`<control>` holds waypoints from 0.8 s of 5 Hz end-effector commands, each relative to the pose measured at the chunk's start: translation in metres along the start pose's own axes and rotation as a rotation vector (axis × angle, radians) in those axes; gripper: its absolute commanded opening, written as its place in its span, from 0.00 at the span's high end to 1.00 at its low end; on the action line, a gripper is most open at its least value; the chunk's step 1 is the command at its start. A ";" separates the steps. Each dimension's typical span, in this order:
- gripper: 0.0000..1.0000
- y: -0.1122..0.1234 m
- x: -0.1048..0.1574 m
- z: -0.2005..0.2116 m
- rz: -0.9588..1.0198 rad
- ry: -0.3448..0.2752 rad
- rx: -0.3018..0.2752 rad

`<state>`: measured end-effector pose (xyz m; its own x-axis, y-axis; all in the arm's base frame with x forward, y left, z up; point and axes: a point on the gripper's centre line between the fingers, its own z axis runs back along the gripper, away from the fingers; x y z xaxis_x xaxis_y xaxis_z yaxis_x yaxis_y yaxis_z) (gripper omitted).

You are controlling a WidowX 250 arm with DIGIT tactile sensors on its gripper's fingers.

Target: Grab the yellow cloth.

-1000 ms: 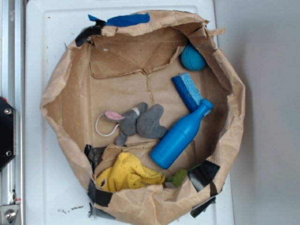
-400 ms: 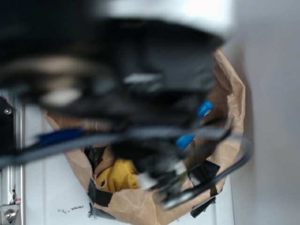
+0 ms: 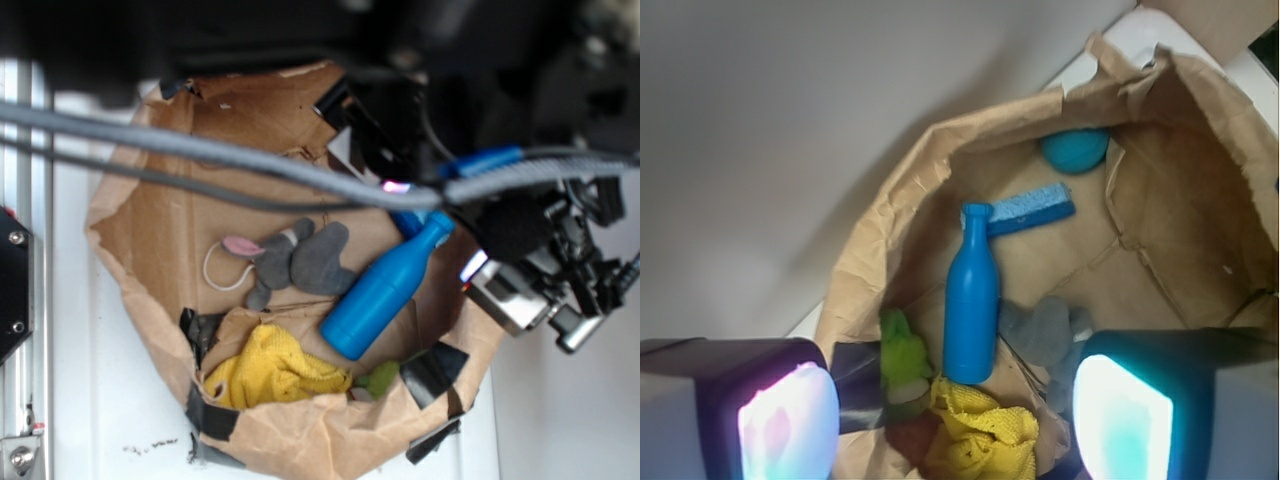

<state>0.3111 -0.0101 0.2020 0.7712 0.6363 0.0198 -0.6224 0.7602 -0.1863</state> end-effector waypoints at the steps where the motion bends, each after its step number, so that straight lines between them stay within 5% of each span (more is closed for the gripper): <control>1: 0.00 0.010 0.010 0.021 0.021 -0.056 -0.043; 2: 0.00 0.010 0.010 0.021 0.021 -0.056 -0.043; 4: 0.00 0.054 -0.031 -0.008 -0.010 -0.038 0.093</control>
<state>0.2547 0.0026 0.1687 0.7682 0.6400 0.0170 -0.6381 0.7675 -0.0607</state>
